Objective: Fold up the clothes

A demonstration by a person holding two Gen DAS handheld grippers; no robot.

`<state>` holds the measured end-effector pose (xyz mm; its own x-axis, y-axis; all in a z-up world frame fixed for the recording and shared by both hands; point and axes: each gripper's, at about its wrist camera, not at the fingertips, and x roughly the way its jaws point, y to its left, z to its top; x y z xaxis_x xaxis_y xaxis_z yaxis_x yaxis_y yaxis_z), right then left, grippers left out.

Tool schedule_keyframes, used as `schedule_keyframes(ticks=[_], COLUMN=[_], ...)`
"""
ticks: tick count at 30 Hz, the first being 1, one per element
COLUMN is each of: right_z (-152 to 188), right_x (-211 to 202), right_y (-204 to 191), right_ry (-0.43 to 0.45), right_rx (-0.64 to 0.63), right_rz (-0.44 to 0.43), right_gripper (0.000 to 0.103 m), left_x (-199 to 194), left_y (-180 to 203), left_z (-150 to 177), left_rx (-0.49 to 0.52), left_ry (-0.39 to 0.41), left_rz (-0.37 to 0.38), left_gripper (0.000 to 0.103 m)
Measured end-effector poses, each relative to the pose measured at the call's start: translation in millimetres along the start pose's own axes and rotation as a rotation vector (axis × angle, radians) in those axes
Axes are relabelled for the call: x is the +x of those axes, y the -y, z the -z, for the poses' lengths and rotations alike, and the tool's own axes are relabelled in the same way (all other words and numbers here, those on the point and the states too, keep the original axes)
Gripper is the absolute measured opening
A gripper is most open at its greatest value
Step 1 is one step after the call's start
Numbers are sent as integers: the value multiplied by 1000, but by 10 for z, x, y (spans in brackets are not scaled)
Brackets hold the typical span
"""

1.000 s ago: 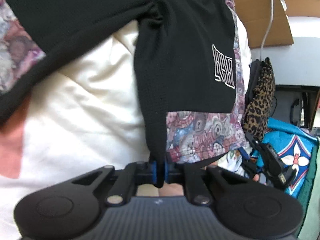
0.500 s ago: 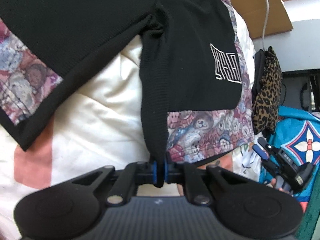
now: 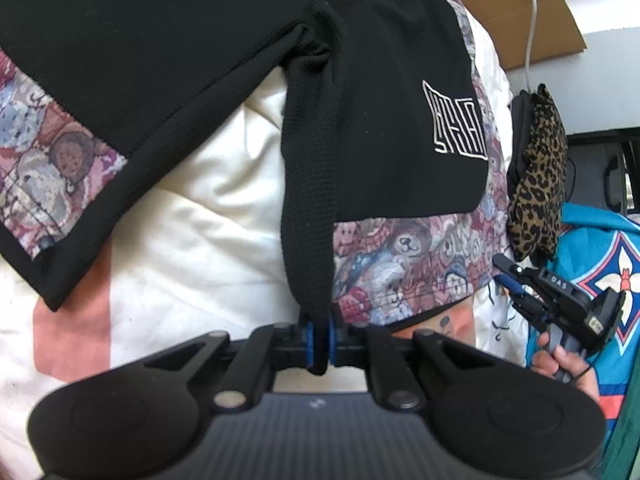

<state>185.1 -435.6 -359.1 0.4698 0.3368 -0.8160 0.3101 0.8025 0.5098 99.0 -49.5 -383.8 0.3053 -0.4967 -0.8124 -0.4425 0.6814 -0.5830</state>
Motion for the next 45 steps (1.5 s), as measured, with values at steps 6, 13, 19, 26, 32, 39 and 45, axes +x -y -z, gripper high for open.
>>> schedule_keyframes(ticks=[6, 13, 19, 26, 32, 39, 45], right_z=[-40, -30, -54, -78, -57, -116, -74], right_x=[-6, 36, -236, -227, -238, -412, -217], right_y=[51, -117, -158, -82, 47, 23, -93], right_ry=[-12, -35, 28, 27, 47, 134, 66], right_rx=[4, -106, -96, -80, -57, -20, -66], right_rz=[-3, 52, 59, 139, 225, 77, 71], right_gripper=[24, 8, 6, 4, 0, 34, 42], left_x=[9, 4, -110, -44, 114, 78, 72], left_y=[-19, 6, 118, 72, -76, 13, 7], left_z=[-7, -20, 4, -11, -17, -11, 17], left_rx=[-1, 11, 28, -3, -67, -40, -54], left_ry=[-5, -12, -19, -49, -48, -55, -54], left_rz=[-2, 0, 38, 56, 40, 46, 51], left_gripper=[7, 7, 7, 7, 7, 8, 9])
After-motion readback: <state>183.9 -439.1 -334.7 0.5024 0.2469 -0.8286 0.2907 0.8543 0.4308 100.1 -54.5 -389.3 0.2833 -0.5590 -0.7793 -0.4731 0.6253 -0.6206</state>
